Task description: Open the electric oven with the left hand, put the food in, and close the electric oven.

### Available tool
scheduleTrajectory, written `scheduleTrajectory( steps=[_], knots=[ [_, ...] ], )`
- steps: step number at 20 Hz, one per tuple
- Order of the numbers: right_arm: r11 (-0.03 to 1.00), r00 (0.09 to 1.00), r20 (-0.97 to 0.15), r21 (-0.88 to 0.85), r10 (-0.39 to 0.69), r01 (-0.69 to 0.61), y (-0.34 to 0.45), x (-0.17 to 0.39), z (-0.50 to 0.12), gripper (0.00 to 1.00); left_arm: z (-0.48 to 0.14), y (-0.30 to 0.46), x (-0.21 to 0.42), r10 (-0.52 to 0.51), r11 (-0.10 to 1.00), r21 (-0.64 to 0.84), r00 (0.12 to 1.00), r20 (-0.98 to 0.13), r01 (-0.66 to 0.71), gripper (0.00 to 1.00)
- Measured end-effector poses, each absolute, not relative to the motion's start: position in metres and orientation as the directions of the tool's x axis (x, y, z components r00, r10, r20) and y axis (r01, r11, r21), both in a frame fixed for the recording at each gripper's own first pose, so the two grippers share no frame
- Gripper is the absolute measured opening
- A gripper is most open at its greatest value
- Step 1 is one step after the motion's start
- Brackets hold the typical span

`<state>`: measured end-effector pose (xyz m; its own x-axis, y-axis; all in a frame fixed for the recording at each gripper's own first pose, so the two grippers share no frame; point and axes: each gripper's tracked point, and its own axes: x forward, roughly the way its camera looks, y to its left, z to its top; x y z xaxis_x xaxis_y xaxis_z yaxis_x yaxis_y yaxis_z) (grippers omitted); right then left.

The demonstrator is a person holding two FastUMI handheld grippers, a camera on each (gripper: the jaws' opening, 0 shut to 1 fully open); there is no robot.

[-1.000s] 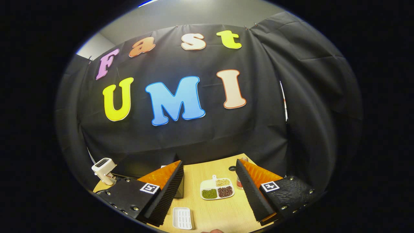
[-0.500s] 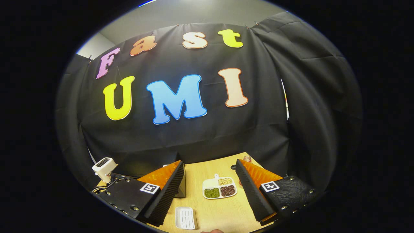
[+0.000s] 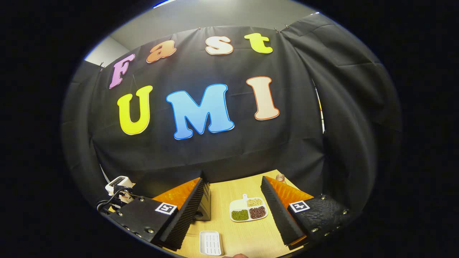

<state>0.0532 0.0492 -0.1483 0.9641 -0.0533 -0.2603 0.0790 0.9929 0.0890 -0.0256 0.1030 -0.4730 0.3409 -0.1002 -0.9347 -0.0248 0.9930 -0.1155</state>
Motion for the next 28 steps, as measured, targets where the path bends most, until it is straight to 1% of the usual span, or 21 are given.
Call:
scheduleTrajectory(
  steps=[1,2,3,5,6,9,10,11,13,14,15,16,20,21,22,23,24,25,26,28],
  knots=[
    [0.992,0.964,-0.26,0.092,-0.054,0.081,0.049,0.053,-0.148,0.98,-0.47,0.103,-0.024,-0.103,0.992,-0.122,0.347,-0.932,-0.034,0.97],
    [0.992,0.963,-0.263,0.096,-0.053,0.081,0.05,0.054,-0.149,0.98,-0.468,0.103,-0.023,-0.104,0.991,-0.127,0.353,-0.93,-0.043,0.97],
    [0.992,0.963,-0.264,0.099,-0.052,0.081,0.05,0.054,-0.148,0.98,-0.466,0.103,-0.02,-0.101,0.991,-0.127,0.366,-0.925,-0.047,0.94],
    [0.991,0.964,-0.261,0.101,-0.055,0.084,0.049,0.053,-0.147,0.98,-0.462,0.104,-0.018,-0.094,0.993,-0.112,0.385,-0.918,-0.024,1.0],
    [0.991,0.964,-0.261,0.102,-0.054,0.084,0.049,0.053,-0.147,0.98,-0.458,0.103,-0.018,-0.092,0.994,-0.104,0.393,-0.915,-0.011,0.97],
    [0.99,0.963,-0.263,0.111,-0.052,0.084,0.049,0.053,-0.146,0.98,-0.45,0.104,-0.014,-0.082,0.996,-0.083,0.418,-0.905,0.016,0.97],
    [0.99,0.963,-0.263,0.112,-0.052,0.084,0.049,0.053,-0.146,0.98,-0.447,0.103,-0.011,-0.08,0.997,-0.08,0.429,-0.9,0.018,1.0],
    [0.99,0.964,-0.263,0.112,-0.051,0.083,0.049,0.053,-0.146,0.98,-0.442,0.103,-0.008,-0.078,0.997,-0.078,0.444,-0.893,0.019,0.97],
    [0.99,0.964,-0.26,0.112,-0.049,0.08,0.049,0.051,-0.145,0.98,-0.434,0.104,-0.001,-0.076,0.997,-0.069,0.467,-0.881,0.033,0.97],
    [0.99,0.964,-0.261,0.112,-0.048,0.08,0.049,0.051,-0.145,0.98,-0.429,0.104,0.002,-0.074,0.997,-0.061,0.477,-0.876,0.042,0.94],
    [0.99,0.964,-0.262,0.113,-0.048,0.08,0.048,0.051,-0.145,0.98,-0.426,0.104,0.007,-0.07,0.997,-0.054,0.49,-0.869,0.048,0.94],
    [0.99,0.964,-0.263,0.115,-0.048,0.081,0.047,0.05,-0.146,0.98,-0.424,0.104,0.01,-0.067,0.997,-0.046,0.5,-0.864,0.054,0.97],
    [0.989,0.962,-0.268,0.115,-0.059,0.093,0.04,0.047,-0.147,0.98,-0.419,0.111,0.022,-0.05,0.998,-0.021,0.522,-0.851,0.061,0.97],
    [0.989,0.961,-0.269,0.114,-0.063,0.097,0.038,0.046,-0.148,0.98,-0.416,0.111,0.025,-0.052,0.998,-0.026,0.532,-0.845,0.057,1.0],
    [0.989,0.961,-0.27,0.114,-0.064,0.098,0.037,0.046,-0.148,0.98,-0.411,0.111,0.026,-0.055,0.998,-0.03,0.546,-0.836,0.055,0.94],
    [0.989,0.96,-0.273,0.114,-0.065,0.099,0.036,0.046,-0.148,0.98,-0.405,0.111,0.029,-0.055,0.998,-0.031,0.566,-0.823,0.052,0.94],
    [0.989,0.959,-0.276,0.115,-0.061,0.096,0.036,0.045,-0.149,0.98,-0.396,0.108,0.032,-0.057,0.998,-0.032,0.592,-0.804,0.052,0.97],
    [0.989,0.959,-0.276,0.114,-0.057,0.092,0.036,0.046,-0.15,0.98,-0.385,0.105,0.037,-0.059,0.998,-0.031,0.625,-0.778,0.055,0.97],
    [0.99,0.96,-0.274,0.111,-0.052,0.085,0.037,0.047,-0.148,0.98,-0.368,0.101,0.04,-0.063,0.998,-0.033,0.663,-0.746,0.057,0.94],
    [0.993,0.963,-0.266,0.1,-0.034,0.063,0.04,0.049,-0.143,0.98,-0.329,0.092,0.049,-0.077,0.997,-0.049,0.745,-0.663,0.059,1.0]
  ],
)
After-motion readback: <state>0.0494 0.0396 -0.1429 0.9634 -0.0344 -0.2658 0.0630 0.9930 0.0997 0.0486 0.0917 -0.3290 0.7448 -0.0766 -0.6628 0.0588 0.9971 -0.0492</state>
